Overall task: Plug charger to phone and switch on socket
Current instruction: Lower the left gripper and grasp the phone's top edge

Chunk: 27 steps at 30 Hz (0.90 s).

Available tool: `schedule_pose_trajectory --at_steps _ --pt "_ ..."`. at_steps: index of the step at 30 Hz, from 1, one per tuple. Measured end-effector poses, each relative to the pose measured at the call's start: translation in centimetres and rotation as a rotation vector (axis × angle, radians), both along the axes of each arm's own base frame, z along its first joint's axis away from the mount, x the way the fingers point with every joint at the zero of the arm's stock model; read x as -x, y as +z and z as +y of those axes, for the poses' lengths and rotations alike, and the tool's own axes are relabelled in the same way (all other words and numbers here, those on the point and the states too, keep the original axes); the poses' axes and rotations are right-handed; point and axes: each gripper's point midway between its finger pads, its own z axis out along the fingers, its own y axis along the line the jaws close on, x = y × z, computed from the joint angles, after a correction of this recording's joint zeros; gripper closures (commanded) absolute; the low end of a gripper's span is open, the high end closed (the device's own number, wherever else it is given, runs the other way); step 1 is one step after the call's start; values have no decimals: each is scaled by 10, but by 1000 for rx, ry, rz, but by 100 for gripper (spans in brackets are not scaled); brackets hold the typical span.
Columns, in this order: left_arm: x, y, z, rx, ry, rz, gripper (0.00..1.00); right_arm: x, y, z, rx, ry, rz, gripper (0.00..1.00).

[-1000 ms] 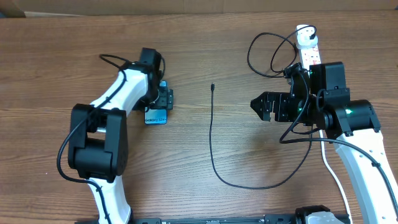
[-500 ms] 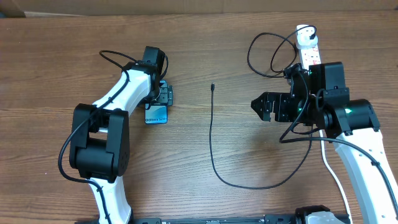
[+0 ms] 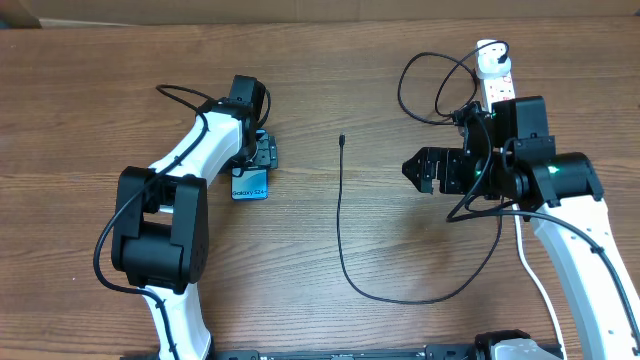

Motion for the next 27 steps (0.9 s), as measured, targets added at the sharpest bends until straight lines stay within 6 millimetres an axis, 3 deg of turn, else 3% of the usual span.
schedule_pose_trajectory --at_steps 17,27 --pt "2 0 1 2 27 9 32 -1 0 0 1 -1 0 0" --pt "13 1 -1 10 25 58 30 -1 0 0 1 0 -1 0"
